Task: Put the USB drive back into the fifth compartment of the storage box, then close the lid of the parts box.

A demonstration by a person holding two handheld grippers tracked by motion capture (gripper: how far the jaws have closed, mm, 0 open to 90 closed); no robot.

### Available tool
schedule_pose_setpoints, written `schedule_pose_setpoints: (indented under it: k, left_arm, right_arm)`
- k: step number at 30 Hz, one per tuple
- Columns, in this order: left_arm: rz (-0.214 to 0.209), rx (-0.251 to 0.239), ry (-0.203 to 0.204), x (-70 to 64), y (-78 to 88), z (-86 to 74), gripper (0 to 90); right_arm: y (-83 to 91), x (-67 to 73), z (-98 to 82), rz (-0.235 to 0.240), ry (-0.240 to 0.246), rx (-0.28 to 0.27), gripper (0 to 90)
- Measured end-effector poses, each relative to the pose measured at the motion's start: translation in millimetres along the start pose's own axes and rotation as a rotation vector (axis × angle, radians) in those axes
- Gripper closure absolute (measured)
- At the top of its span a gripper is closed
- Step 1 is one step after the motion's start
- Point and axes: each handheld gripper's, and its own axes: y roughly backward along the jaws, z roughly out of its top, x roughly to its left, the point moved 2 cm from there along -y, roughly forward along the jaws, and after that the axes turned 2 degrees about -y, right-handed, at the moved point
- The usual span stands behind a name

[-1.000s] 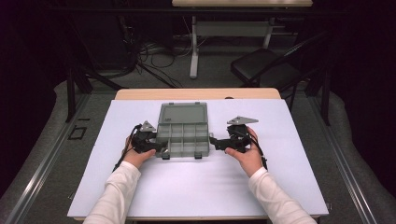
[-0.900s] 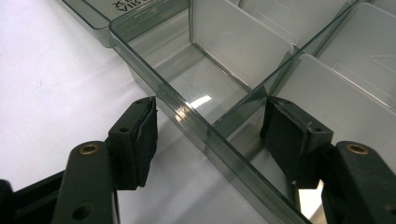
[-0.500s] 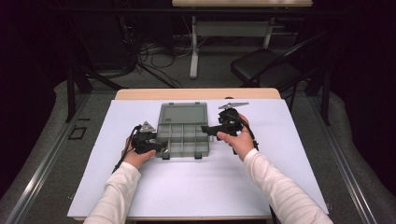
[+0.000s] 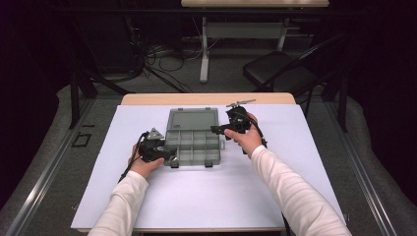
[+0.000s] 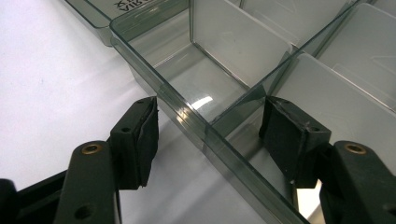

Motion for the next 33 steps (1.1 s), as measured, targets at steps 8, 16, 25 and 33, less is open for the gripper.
schedule_pose_setpoints:
  k: [8, 16, 25, 33]
  left_arm:
    - [-0.004, 0.004, 0.000, 0.0, 0.4, 0.1, 36.9]
    - [0.000, -0.003, 0.003, -0.3, -0.1, -0.1, 37.0]
    - [-0.002, 0.004, 0.000, -0.3, 0.7, -0.1, 37.4]
    - [0.000, 0.003, 0.003, -0.5, 0.7, -0.3, 37.6]
  right_arm:
    - [-6.5, -0.8, 7.2, -0.018, -0.002, 0.014, 10.1]
    - [-9.5, -3.7, 17.7, -0.028, -0.011, 0.024, 10.1]
    - [-15.2, -9.2, 32.4, -0.062, -0.021, 0.038, 10.1]
    - [-24.8, -14.5, 38.1, -0.108, -0.041, 0.072, 10.0]
